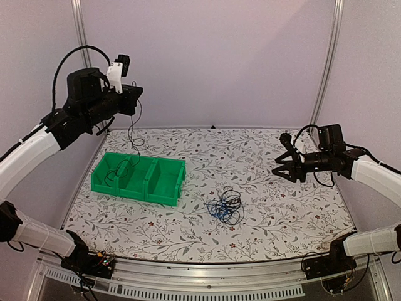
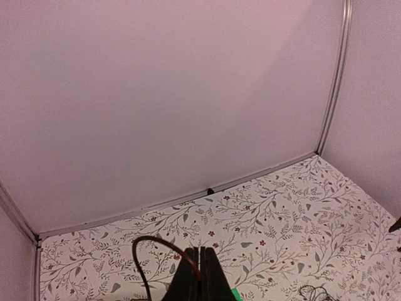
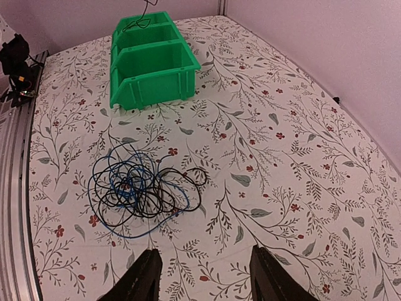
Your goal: Untangle the cables
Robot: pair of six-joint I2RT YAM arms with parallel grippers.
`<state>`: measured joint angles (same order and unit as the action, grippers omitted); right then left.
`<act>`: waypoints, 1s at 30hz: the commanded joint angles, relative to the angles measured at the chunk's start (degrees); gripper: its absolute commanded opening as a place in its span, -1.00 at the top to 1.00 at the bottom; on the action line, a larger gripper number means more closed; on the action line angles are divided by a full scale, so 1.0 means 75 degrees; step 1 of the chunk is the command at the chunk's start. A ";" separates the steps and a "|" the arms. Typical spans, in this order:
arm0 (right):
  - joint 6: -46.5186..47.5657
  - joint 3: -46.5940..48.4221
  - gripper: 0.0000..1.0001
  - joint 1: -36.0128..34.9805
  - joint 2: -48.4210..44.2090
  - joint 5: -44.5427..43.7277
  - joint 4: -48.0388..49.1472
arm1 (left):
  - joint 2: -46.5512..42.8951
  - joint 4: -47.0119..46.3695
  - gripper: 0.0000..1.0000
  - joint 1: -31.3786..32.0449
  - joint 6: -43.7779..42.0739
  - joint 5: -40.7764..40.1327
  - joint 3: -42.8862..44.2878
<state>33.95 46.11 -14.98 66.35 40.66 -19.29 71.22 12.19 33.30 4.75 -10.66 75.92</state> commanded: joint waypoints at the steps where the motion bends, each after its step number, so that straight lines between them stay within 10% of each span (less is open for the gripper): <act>1: 0.0090 -0.0007 -0.04 0.0000 0.0117 -0.0031 -0.0109 | 0.0085 -0.0409 1.00 -0.0086 0.0134 0.0284 0.0002; 17: 0.0206 0.0075 -0.04 0.0004 0.0326 0.0016 -0.0301 | 0.0251 -0.0618 1.00 -0.0086 0.0529 0.0721 -0.0528; 30: 0.0364 0.0163 -0.04 0.0002 0.0485 0.0027 -0.0543 | 0.0037 0.0037 1.00 -0.0206 0.0789 -0.1139 -0.1853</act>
<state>35.90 46.11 -14.98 69.12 40.71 -22.09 72.29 10.20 33.17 9.69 -12.47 63.13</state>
